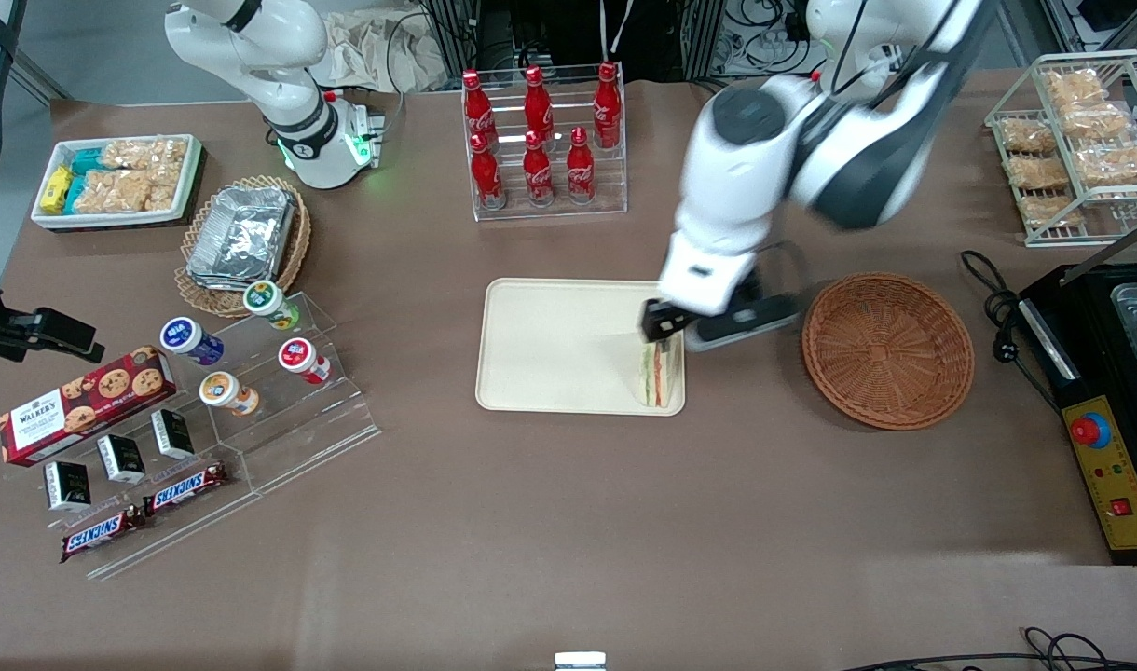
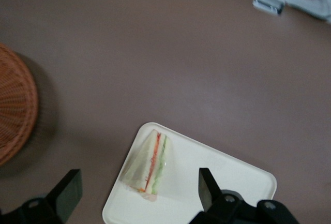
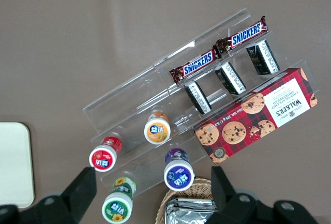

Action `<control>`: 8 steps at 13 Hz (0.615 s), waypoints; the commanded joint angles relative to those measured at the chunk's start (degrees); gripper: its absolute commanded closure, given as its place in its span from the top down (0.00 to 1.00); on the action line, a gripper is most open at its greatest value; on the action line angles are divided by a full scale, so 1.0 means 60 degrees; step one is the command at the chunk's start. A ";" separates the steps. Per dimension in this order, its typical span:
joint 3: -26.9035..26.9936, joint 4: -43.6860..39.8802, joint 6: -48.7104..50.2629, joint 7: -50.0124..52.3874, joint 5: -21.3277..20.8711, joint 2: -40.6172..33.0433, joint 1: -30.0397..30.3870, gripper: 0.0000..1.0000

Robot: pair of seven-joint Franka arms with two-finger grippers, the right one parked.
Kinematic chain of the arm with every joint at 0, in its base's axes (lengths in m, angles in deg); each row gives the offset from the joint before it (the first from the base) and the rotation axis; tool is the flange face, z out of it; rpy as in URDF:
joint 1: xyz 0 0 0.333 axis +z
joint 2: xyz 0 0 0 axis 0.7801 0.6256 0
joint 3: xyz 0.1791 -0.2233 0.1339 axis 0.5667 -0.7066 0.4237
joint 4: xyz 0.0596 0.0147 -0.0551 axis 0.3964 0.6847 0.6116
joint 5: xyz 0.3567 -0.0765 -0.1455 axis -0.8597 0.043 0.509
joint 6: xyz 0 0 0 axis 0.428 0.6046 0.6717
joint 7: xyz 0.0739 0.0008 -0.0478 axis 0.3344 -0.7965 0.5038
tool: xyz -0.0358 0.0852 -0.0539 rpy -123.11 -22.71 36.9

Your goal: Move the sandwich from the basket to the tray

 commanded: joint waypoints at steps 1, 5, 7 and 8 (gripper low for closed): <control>0.0348 0.0132 0.1313 -0.1905 0.1409 -0.1299 0.1070 1.00; 0.4649 0.0585 0.3353 -0.6797 0.2542 -0.3234 -0.0755 1.00; 0.5738 0.0776 0.4260 -0.9198 0.2542 -0.3850 -0.0980 1.00; 0.6032 0.0762 0.4700 -1.0110 0.2528 -0.3954 -0.0965 1.00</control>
